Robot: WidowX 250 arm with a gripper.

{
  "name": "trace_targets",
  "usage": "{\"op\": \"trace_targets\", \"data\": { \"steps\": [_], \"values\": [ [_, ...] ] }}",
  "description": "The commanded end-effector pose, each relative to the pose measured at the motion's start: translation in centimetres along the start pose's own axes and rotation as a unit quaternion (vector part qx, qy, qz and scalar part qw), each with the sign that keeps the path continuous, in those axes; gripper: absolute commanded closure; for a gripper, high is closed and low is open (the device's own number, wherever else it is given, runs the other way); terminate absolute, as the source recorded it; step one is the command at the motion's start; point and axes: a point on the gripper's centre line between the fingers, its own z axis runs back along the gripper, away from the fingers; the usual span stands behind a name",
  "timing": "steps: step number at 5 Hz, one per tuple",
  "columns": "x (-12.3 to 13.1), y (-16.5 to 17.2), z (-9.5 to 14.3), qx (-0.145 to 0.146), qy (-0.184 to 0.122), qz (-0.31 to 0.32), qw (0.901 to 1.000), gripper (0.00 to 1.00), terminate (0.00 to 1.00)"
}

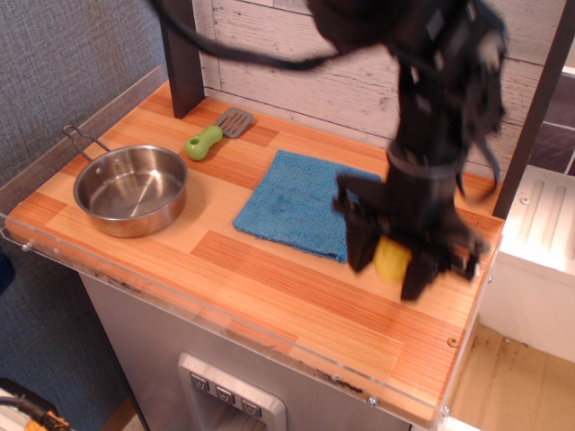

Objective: Put the corn cob on the blue cloth.

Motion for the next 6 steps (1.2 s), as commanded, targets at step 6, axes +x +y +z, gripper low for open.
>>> {"op": "trace_targets", "data": {
  "steps": [6],
  "values": [
    [2.3,10.7,-3.9,-0.003,0.054,0.069,0.9961,1.0,0.0]
  ]
}}
